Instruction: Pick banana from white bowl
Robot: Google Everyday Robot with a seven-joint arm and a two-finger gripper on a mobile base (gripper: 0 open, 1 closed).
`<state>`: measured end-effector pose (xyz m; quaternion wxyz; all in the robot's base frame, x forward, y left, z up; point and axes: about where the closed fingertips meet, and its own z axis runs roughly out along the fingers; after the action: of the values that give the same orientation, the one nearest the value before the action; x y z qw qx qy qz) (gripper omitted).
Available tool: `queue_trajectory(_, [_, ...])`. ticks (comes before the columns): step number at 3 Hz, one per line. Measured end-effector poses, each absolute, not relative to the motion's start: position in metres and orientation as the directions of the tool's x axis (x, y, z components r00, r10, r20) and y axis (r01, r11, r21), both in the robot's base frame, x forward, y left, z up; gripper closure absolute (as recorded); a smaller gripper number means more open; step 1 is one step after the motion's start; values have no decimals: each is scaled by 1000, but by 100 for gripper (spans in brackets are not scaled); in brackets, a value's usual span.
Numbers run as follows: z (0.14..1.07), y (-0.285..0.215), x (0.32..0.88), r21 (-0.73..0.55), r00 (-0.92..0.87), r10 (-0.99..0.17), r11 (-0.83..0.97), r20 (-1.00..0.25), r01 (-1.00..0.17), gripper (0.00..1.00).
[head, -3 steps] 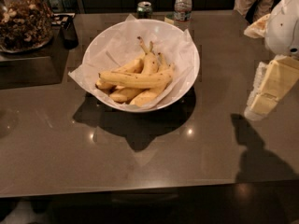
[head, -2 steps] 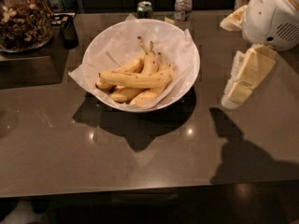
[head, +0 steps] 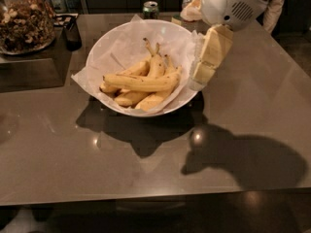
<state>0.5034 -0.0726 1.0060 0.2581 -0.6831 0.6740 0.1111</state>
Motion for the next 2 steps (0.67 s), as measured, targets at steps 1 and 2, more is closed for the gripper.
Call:
queue_trajectory(1, [1008, -69, 505, -209, 74, -862, 38, -502, -977, 0])
queue_trajectory(2, [999, -61, 513, -190, 54, -819, 68, -571, -979, 0])
